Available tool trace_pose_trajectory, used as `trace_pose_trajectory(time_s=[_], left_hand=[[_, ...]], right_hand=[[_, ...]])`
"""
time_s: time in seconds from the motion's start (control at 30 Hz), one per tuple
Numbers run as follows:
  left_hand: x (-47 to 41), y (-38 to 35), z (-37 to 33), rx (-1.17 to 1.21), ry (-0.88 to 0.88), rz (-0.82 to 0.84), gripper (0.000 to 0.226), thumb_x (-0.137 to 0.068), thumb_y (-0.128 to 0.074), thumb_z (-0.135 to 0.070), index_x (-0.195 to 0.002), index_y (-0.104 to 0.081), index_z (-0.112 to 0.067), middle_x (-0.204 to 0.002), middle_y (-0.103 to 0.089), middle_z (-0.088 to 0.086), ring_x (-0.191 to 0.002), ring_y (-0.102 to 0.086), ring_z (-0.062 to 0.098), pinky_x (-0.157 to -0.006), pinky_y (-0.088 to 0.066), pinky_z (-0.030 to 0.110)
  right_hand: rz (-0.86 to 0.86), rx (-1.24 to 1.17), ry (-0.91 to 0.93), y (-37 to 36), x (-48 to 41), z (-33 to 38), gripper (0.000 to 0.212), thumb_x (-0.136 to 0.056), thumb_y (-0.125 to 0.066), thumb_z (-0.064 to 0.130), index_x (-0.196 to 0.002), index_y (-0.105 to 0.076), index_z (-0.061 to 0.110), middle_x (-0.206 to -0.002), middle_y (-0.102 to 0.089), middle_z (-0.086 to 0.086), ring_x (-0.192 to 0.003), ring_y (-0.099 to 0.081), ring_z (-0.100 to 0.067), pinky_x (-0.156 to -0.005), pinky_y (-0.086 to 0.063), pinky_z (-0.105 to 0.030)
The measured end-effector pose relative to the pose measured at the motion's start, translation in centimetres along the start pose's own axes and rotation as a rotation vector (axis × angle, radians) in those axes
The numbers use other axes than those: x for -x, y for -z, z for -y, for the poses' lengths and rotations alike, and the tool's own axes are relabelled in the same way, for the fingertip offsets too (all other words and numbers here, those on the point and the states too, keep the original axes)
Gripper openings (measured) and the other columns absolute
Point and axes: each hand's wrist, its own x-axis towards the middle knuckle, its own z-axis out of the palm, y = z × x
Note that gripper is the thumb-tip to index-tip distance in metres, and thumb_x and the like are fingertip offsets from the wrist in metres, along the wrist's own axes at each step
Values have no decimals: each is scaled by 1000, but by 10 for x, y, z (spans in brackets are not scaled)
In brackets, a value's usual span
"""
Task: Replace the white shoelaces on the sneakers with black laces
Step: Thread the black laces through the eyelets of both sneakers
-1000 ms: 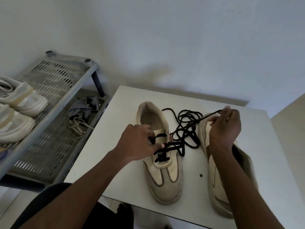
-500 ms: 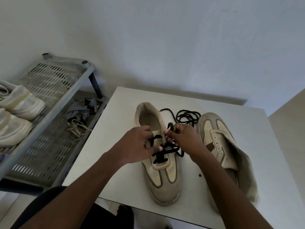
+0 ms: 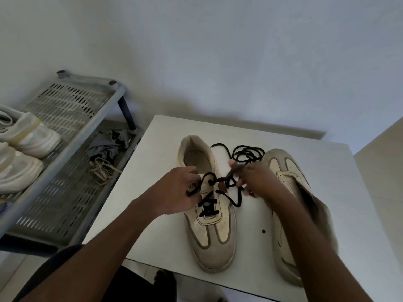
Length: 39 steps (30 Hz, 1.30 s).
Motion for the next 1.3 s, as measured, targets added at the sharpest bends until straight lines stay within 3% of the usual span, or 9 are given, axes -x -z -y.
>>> trace_pose_trajectory(time_s=[0.17,0.4,0.57,0.7,0.77,0.83,0.93,1.1,1.3], left_hand=[[1,4,-3,15,-14,-8,25,-78,-74,-29,-68,-51,-23,-74,-46,-7,-63,-49,15,-57,-45,33],[1,4,0,22,3,-4,28,-78,-74,-33,-74,-62,-9,-77,-49,-4,-65,-51,16,-60,-46,33],[2,6,0,63,42,8,38,-74,-61,-51,-71,-62,-13,-76,-52,-7,-65,-54,14,-61,-48,32],[2,6,0,70,52,20,31,-75,-64,-48,-69,-60,-18,-74,-51,-10,-66,-55,13,-63,-50,31],[2,7,0,50,42,25,26,-78,-69,-41,-69,-59,-18,-74,-49,-11,-67,-55,13,-63,-49,30],[2,8,-1,33,16,32,17,-79,-73,-26,-69,-60,-19,-74,-49,-13,-66,-53,11,-62,-48,29],[3,8,1,29,-26,19,8,-76,-62,-8,-77,-66,-15,-78,-49,-18,-67,-52,10,-60,-46,25],[3,4,6,-2,-41,-49,24,-75,-62,3,-91,-66,-14,-87,-53,-13,-68,-52,7,-59,-42,15],[1,4,10,-33,-60,-80,20,-68,-59,5,-79,-63,-12,-82,-46,-21,-65,-50,-1,-58,-37,9]], right_hand=[[97,-3,88,-31,3,2,27,-92,-61,37,-110,-51,20,-89,-68,-5,-51,-57,-6,-48,-43,-21],[110,420,350,-17,0,0,4,-88,-67,24,-87,-64,22,-86,-65,0,-74,-58,-13,-67,-45,-27],[-143,-24,309,-4,-3,-4,15,-87,-67,16,-75,-60,21,-80,-64,3,-74,-58,-12,-72,-47,-30],[-693,-470,177,21,-12,-15,16,-84,-69,17,-73,-62,26,-76,-66,2,-75,-60,-19,-78,-56,-46],[-772,-447,222,15,-13,-15,14,-85,-67,17,-79,-61,27,-80,-67,5,-73,-62,-18,-76,-56,-52],[-643,-287,280,6,-13,-11,15,-88,-67,21,-100,-58,21,-80,-63,7,-73,-61,-14,-73,-55,-43],[-395,9,201,4,-11,-4,51,-84,-73,30,-122,-42,14,-83,-61,0,-77,-60,-15,-76,-51,-35],[167,66,28,-4,2,4,53,-93,-46,56,-88,-66,8,-72,-62,-1,-53,-49,-10,-49,-37,-20],[136,-71,81,-35,0,0,36,-90,-61,41,-94,-63,4,-73,-64,1,-59,-50,-9,-56,-43,-23]])
